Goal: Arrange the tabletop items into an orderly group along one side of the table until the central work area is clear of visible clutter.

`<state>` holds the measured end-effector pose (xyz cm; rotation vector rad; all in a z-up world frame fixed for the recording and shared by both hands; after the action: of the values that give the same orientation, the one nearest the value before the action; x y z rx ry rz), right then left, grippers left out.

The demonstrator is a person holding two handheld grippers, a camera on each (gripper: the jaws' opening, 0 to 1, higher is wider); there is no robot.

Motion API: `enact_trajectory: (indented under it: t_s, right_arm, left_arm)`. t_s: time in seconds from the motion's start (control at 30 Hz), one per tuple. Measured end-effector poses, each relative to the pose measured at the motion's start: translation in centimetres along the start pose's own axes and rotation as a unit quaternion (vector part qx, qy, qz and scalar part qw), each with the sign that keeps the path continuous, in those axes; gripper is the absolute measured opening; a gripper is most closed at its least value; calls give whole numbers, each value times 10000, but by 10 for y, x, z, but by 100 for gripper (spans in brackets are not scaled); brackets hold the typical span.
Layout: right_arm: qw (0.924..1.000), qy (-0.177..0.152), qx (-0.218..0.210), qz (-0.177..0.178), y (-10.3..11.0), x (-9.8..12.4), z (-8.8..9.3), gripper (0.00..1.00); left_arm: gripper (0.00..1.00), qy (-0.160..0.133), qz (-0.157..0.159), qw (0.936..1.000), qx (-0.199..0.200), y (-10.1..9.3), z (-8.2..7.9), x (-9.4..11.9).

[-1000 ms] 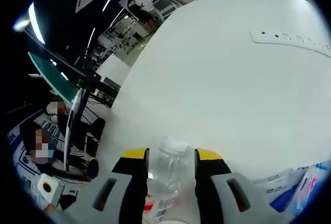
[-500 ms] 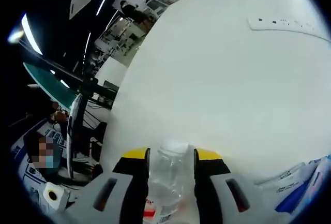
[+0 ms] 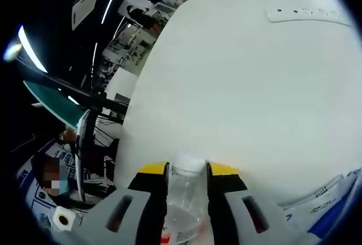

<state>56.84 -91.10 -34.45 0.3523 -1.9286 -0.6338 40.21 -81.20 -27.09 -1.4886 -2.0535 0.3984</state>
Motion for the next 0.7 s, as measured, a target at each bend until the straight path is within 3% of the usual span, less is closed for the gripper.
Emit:
enact_trajectory:
  t_s: [0.7]
  right_arm:
    - [9996, -48, -255, -139, 5, 1, 3, 21]
  left_arm:
    - [58, 3, 26, 10000, 13, 2, 0, -2]
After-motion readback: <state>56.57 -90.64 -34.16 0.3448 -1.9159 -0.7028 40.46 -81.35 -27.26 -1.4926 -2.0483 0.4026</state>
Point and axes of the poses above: the point that each gripper's makers call its tool centre point, and the gripper's own axes: x roughly backward along the fingers, y roughly to its left, z roughly out of its underside, the point moved 2 cm from there along x, roughly backward along the fingers, and after that the axes turned 8 degrees about z, right-handed, at the moved point
